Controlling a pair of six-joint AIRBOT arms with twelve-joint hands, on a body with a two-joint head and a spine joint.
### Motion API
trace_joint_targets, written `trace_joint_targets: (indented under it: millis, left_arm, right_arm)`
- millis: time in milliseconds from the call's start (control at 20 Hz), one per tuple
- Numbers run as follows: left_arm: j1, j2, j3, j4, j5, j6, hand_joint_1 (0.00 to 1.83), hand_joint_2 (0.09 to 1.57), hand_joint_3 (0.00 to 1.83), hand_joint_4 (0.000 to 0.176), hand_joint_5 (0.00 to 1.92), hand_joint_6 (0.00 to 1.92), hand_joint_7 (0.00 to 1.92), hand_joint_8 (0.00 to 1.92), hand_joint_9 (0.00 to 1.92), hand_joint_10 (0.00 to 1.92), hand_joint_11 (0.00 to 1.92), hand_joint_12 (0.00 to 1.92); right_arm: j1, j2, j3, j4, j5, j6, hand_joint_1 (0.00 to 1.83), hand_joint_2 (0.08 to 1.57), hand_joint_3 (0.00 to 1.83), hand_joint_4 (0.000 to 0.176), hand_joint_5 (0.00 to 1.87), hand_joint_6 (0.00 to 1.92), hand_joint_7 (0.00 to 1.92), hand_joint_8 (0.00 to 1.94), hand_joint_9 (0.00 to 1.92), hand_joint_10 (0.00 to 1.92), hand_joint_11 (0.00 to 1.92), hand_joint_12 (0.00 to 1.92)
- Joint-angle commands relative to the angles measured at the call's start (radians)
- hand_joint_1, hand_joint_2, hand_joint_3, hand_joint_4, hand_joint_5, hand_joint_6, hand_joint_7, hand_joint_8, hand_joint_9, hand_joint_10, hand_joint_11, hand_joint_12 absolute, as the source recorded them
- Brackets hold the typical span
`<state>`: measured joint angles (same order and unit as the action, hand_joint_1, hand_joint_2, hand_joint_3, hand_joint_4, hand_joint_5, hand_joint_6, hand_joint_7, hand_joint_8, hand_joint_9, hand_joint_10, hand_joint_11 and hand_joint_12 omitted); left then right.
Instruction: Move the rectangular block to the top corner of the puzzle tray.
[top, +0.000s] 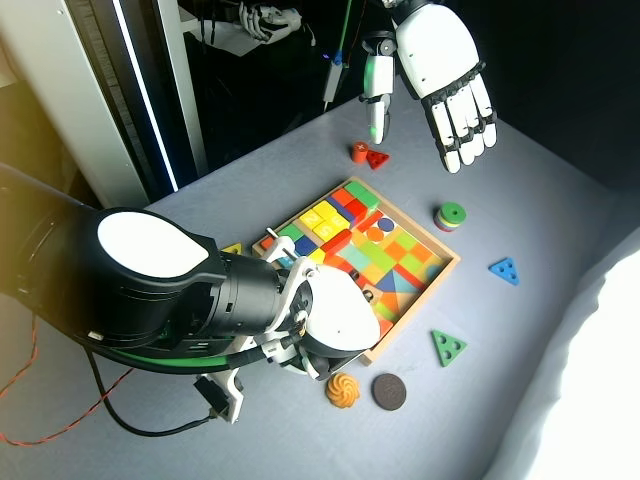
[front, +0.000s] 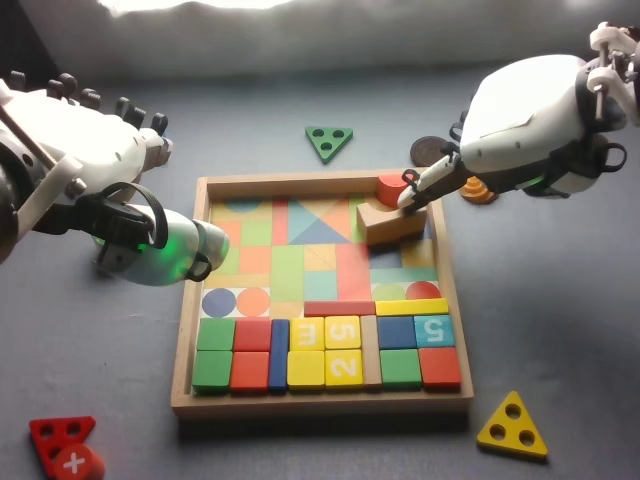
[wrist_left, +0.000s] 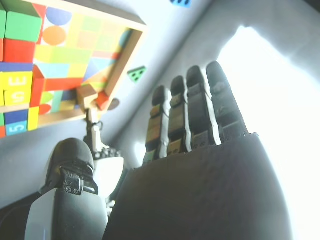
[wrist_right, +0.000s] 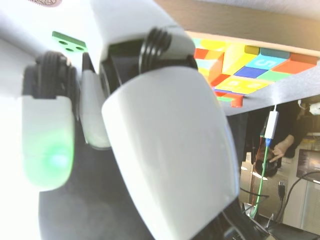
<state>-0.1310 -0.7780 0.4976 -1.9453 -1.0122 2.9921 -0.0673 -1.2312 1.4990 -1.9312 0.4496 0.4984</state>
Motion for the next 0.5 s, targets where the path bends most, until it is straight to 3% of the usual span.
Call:
trace_joint_targets:
  millis: [0,100,200,450]
  left_arm:
    - [-0.01,0.013,-0.005,0.085,0.001,0.005,0.0,1.23,0.0,0.0,0.15,0.01,0.16,0.0,0.14,0.0,0.04,0.16]
    - [-0.01,0.013,-0.005,0.085,0.001,0.005,0.0,1.23,0.0,0.0,0.15,0.0,0.16,0.0,0.14,0.0,0.04,0.17]
    - [-0.01,0.013,-0.005,0.085,0.002,0.005,0.0,1.23,0.0,0.0,0.14,0.0,0.15,0.0,0.13,0.0,0.03,0.17]
    - [-0.01,0.013,-0.005,0.085,0.002,0.005,0.0,1.21,0.0,0.0,0.14,0.0,0.16,0.01,0.15,0.01,0.03,0.18]
  right_arm:
    - [0.006,0.018,0.014,0.008,-0.03,-0.006,1.74,0.99,0.45,0.0,0.42,0.02,1.34,1.94,1.71,1.92,1.91,1.92]
    - [0.006,0.018,0.03,0.008,-0.029,-0.006,1.75,0.99,0.44,0.0,0.5,0.05,1.34,1.94,1.7,1.92,1.89,1.92]
    - [0.006,0.018,0.048,0.008,-0.026,-0.006,1.73,0.99,0.43,0.0,0.48,0.03,1.46,1.94,1.72,1.92,1.9,1.92]
    - [0.002,0.017,0.064,0.008,-0.021,-0.007,1.77,0.91,0.56,0.0,0.44,0.01,1.52,1.94,1.77,1.92,1.92,1.92]
